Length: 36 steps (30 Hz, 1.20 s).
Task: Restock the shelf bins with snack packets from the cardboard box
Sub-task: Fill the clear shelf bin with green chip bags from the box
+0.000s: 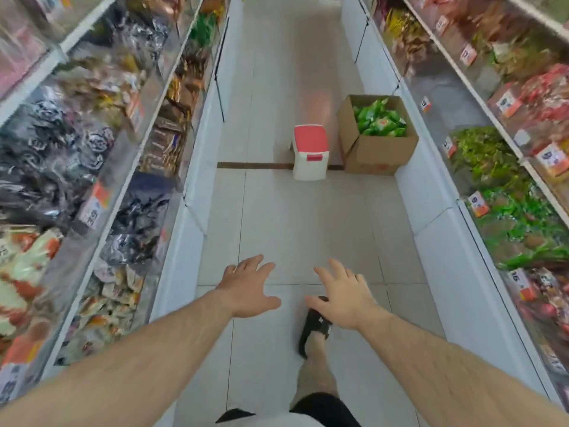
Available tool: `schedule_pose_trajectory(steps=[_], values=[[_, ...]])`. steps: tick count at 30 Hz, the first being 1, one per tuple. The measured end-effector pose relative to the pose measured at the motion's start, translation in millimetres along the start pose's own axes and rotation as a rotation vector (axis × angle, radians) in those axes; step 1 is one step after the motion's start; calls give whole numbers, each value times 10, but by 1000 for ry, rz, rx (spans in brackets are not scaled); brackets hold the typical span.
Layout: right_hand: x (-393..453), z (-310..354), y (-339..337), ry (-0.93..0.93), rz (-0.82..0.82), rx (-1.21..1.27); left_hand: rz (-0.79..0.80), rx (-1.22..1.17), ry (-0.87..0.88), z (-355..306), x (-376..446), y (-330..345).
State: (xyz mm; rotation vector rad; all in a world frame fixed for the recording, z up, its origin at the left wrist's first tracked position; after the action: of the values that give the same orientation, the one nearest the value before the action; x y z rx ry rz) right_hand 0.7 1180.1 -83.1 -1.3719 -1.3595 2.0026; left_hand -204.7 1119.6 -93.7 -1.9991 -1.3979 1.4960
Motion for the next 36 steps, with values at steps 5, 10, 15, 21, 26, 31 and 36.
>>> schedule_pose_trajectory(steps=[5, 10, 15, 21, 26, 31, 36], values=[[1332, -741, -721, -7, -3, 19, -14, -2, -46, -349, 1318, -822], [2369, -1359, -1537, 19, 17, 42, -11, -7, -35, -772, 2350, -1723], [3429, -1750, -2183, 64, 35, 51, -16, 11, 5, -892, 3467, -2586], [4853, -2113, -2884, 193, 24, 83, 10, 68, 113, -914, 4979, -3633], [5700, -2414, -3537, 317, 16, 188, 48, 113, 192, -1033, 6043, -4524], [6349, -2830, -3983, 381, -28, 318, 83, 206, 247, -1388, 7037, -5145], [7052, -3519, -4207, 428, -60, 405, 139, 294, 293, -1977, 8049, -5474]])
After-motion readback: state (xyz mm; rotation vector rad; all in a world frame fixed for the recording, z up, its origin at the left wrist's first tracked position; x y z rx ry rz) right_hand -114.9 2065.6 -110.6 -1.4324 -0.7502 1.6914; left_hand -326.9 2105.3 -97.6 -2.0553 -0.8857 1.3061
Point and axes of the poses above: each hand's wrist, its own x-axis towards the middle knuckle, its own y-axis out of the palm, z = x × y, the point moved 3 cm from there along x, towards the middle knuckle, and after that the axes turned 8 degrees about -x, right-handed, at the moved point
